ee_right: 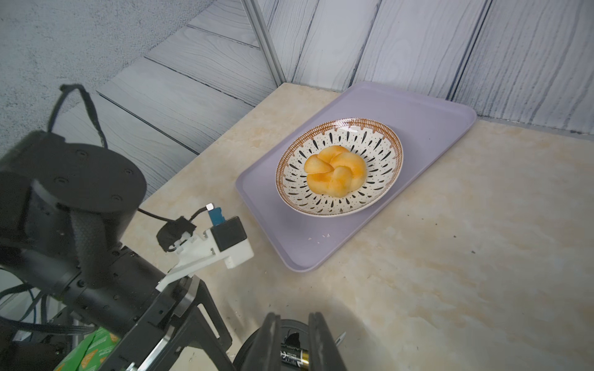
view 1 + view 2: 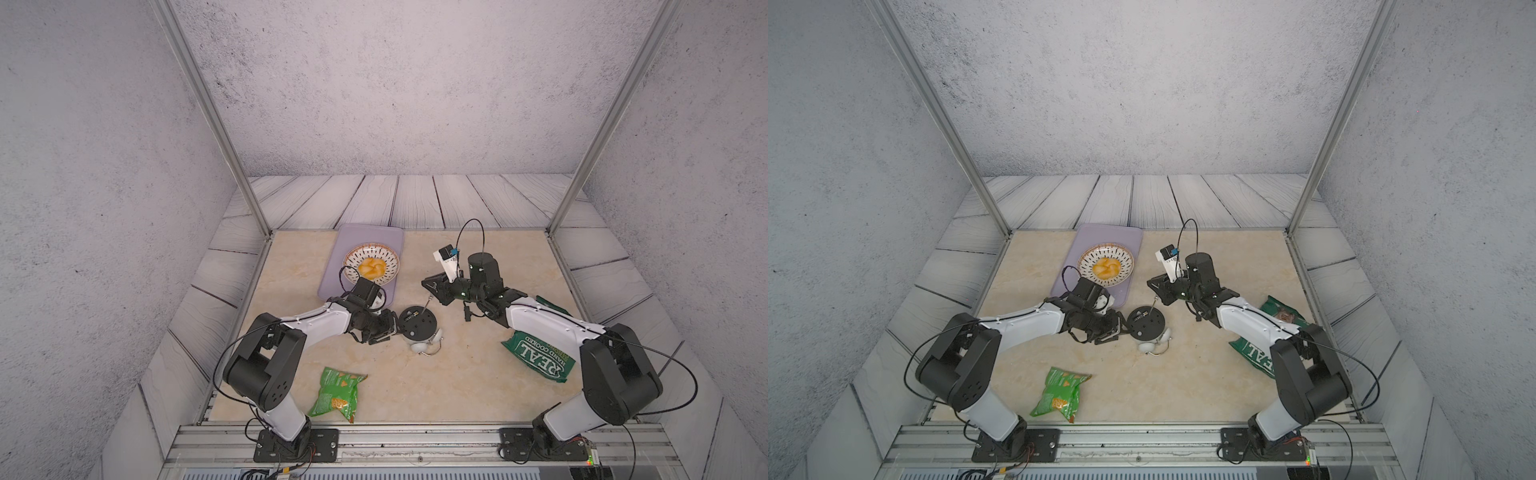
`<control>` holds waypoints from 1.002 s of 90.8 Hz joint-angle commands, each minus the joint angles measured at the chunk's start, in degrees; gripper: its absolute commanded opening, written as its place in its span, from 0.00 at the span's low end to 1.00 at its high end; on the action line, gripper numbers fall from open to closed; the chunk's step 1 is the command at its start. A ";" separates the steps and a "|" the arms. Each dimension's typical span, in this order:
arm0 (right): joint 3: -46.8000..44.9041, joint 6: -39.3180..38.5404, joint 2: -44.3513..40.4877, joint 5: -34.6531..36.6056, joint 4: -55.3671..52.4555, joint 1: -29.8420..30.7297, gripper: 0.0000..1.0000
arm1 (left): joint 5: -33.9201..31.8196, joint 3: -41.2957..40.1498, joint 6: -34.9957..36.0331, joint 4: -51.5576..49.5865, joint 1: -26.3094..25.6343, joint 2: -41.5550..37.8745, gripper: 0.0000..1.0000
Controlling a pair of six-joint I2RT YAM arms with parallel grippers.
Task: Remove the battery from the alarm
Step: Adjust the alarm at the center of the board, then release the battery from the alarm.
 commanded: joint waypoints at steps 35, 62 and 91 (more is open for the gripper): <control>3.50 -2.74 7.39 5.79 5.91 0.22 0.00 | 0.90 4.53 1.53 -0.06 1.37 3.06 0.54; 3.86 -2.78 8.51 7.35 4.93 1.13 0.00 | 2.97 6.04 1.28 0.84 1.35 5.79 0.44; 2.86 -4.02 7.14 6.56 2.97 1.55 0.00 | 3.20 7.96 2.65 -0.20 1.35 8.42 0.31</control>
